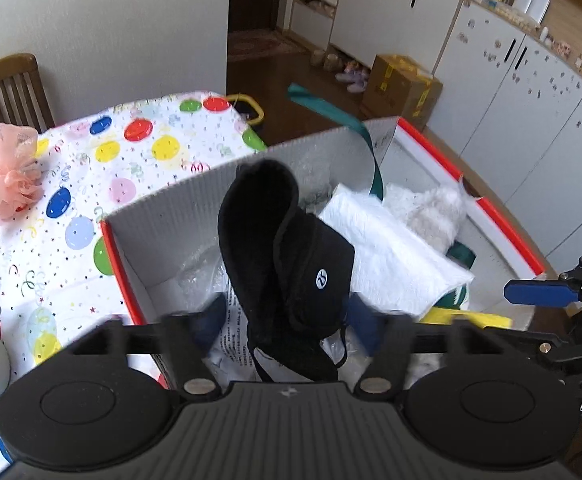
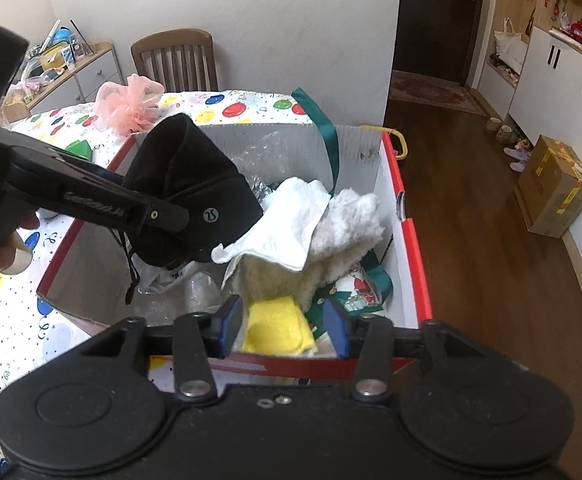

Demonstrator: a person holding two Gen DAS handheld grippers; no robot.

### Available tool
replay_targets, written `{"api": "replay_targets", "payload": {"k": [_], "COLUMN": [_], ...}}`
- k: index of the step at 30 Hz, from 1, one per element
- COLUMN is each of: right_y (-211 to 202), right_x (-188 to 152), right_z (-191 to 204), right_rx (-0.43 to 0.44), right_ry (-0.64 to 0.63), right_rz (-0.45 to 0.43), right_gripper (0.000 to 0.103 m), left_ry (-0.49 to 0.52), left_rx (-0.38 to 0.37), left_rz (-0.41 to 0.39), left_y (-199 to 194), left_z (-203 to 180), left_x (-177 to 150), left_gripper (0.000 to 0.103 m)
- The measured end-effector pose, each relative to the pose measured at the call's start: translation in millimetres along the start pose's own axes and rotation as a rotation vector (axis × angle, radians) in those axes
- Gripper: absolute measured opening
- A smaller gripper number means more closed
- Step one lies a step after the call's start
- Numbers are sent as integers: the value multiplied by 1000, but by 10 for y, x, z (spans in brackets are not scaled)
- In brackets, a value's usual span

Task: Organize soft objects
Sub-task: 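Open the right gripper to drop the yellow cloth while the left releases the black item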

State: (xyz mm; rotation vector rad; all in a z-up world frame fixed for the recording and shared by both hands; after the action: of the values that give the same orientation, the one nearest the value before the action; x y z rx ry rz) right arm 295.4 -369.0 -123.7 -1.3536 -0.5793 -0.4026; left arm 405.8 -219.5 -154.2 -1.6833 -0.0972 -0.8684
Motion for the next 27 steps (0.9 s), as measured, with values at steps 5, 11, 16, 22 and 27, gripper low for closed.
{"api": "replay_targets", "payload": {"k": [5, 11, 16, 22, 27], "right_y": [-108, -263, -398, -505, -553], "right_x": [52, 146, 252, 379, 481], "right_z": [59, 204, 385, 648, 924], "right_rx": [10, 52, 99, 148, 173], "right_ry": [-29, -31, -25, -18, -38], "right_rz": [-23, -48, -75, -96, -111], "right_gripper": [56, 65, 73, 79, 84], "left_ry": [1, 8, -9, -5, -7], "left_rx": [3, 15, 5, 24, 46], "left_rz": [-36, -86, -123, -176, -202], "left_y": [-166, -458, -756, -1111, -1363], "left_z": [14, 14, 49, 158, 340], "left_x": [19, 20, -5, -88, -186], "left_gripper": [73, 73, 74, 80, 83]}}
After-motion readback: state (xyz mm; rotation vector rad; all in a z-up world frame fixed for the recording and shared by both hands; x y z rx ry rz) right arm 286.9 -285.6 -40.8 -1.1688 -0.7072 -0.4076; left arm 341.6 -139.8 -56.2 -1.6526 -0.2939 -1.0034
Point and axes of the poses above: each gripper's, at about its wrist camera, not at the fingertips, and y roughly the way its jaws point, z to its left, x to its top, the point moved 8 cm from there along y, roughly the way its jaws point, and after that the axes turned 8 degrees about y, right-handed, at the moved point
